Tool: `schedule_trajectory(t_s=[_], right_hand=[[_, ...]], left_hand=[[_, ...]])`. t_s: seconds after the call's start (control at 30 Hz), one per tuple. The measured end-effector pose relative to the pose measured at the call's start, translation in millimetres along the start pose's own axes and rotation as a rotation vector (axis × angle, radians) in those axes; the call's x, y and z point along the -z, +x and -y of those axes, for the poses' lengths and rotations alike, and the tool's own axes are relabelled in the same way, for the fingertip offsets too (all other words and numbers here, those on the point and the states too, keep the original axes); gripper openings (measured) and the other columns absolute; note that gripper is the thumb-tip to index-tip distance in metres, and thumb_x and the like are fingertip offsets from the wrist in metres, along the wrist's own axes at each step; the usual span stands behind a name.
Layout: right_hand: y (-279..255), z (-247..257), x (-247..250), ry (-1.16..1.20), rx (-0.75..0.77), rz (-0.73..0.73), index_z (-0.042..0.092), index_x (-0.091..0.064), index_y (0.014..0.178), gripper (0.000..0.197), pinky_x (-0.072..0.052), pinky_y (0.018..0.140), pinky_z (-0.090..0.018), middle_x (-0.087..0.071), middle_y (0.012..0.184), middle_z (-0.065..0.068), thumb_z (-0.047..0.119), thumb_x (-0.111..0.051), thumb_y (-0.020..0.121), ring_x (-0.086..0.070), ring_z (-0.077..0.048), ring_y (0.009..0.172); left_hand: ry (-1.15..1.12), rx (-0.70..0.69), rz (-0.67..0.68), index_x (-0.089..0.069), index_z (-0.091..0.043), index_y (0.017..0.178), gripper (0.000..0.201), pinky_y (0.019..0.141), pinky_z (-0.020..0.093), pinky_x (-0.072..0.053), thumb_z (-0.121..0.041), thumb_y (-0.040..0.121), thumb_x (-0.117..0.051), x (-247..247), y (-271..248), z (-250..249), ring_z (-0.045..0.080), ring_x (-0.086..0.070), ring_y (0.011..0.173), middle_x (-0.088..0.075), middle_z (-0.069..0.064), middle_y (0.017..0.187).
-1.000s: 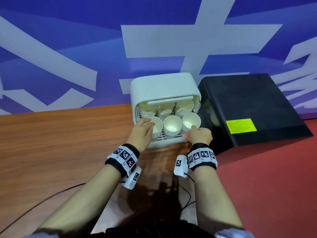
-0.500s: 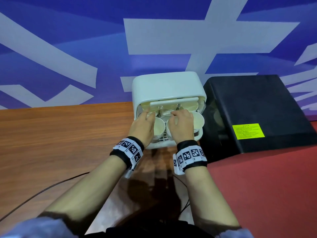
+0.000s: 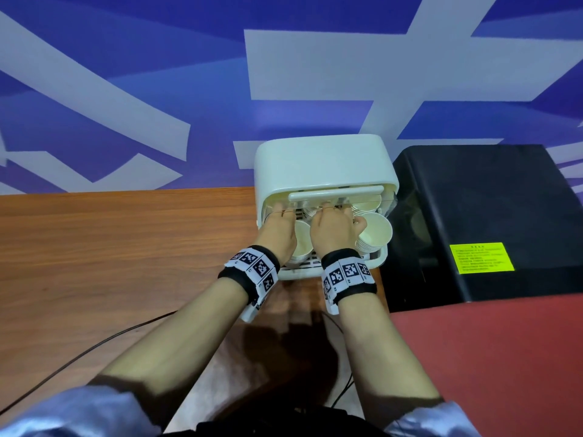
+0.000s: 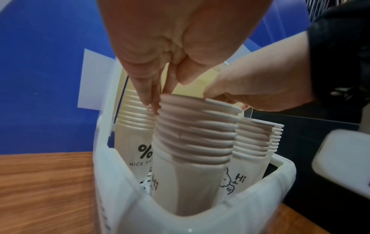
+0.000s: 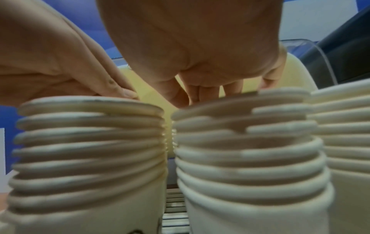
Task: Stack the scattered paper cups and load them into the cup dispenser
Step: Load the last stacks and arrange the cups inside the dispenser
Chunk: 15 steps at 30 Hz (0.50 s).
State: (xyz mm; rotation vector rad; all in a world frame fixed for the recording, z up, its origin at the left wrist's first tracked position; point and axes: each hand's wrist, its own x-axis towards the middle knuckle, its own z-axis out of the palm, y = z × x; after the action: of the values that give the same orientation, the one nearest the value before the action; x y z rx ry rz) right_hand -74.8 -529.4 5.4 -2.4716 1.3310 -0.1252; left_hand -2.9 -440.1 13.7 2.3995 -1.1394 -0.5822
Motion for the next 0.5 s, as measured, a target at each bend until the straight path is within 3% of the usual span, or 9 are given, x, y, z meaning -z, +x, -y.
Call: schedule_trajectory(t_s=[0.17,0.33,0.5], right_hand=[[2.3,-0.4,-3.2,0.044,-0.004,0.003,0.014,-0.064,0.109,0.032,-0.022,0.094,-0.041,-0.069,0.093,-0.008,0.021,-0.036,0.095,-0.052,-0.025,0.11],[4.6,-2.6,-2.0,0.082,0.018,0.013,0.013,-0.062,0.111,0.03,-0.02,0.09,-0.039,-0.068,0.102,-0.009,0.021,-0.037,0.095,-0.051,-0.026,0.11],[3.8,-14.4,7.1,0.129,-0.017,-0.043,0.01,-0.059,0.108,0.027,-0.028,0.092,-0.04,-0.063,0.109,-0.009,0.018,-0.037,0.095,-0.047,-0.025,0.111]], left_hand=[[0.069,-0.004,-0.006,-0.044,0.003,0.124,0.045,0.105,0.035,-0.029,0.01,0.081,-0.031,-7.4,5.9,2.0,0.032,-0.045,0.113,-0.042,0.02,0.125],[0.063,-0.018,-0.011,-0.043,0.002,0.126,0.047,0.108,0.037,-0.025,0.009,0.082,-0.03,-7.9,7.5,2.1,0.033,-0.044,0.114,-0.041,0.019,0.126],[-0.024,-0.049,-0.044,-0.049,0.005,0.116,0.036,0.101,0.039,-0.037,0.008,0.085,-0.032,-7.5,3.1,6.2,0.039,-0.046,0.11,-0.04,0.022,0.128]])
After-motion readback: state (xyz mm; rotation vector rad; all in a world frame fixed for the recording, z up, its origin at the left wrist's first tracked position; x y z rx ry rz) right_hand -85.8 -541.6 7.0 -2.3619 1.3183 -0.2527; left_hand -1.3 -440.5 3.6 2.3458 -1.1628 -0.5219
